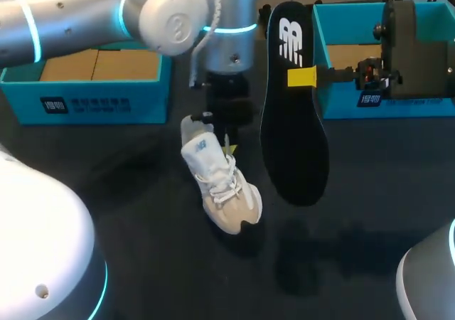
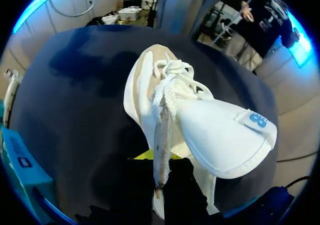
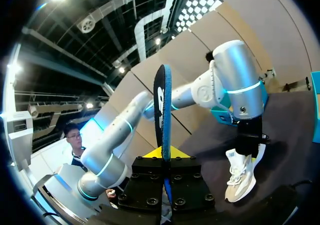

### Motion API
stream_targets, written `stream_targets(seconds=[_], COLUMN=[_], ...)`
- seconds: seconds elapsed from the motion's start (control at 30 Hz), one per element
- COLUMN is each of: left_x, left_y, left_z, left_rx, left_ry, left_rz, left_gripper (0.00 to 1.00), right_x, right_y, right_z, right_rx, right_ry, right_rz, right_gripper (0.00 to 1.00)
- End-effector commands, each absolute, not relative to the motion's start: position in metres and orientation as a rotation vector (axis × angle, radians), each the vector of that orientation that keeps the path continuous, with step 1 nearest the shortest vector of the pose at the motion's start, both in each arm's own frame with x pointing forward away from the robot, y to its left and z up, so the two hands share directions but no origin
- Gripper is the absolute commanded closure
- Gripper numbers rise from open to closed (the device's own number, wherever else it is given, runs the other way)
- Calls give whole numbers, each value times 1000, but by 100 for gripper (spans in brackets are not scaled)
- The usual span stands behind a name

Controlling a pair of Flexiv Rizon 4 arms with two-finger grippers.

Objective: Take the shoe out of the shoebox, open the shoe tongue, remove and reinsert the insole, then place the shoe into the shoebox

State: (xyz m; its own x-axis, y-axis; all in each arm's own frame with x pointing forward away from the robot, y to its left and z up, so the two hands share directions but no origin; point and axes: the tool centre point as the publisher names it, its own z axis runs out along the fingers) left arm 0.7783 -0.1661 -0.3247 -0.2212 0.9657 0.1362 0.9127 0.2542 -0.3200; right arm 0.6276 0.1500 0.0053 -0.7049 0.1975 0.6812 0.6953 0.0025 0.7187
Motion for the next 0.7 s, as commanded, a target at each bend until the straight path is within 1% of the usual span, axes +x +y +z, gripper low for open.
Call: stream_targets(seconds=[0.03,0.27,0.7], left_x=[783,779,772], left_y=[-180,-192,-209], left_z=[-322,-333,-348], left_rx=[-1948,-2017,-1989], left_ry=[-1825,-1734,-1830], left_rz=[-36,-115,-258], left_gripper=[100,100,100], right_x=[628,628,628], right_y=[152,152,152], right_z=[4,4,4], right_rx=[-921,-921,-921], right_ry=[-1900,-1900,-1900], right_rz=[-1748,-1748,-1748], right_gripper=[100,100,100])
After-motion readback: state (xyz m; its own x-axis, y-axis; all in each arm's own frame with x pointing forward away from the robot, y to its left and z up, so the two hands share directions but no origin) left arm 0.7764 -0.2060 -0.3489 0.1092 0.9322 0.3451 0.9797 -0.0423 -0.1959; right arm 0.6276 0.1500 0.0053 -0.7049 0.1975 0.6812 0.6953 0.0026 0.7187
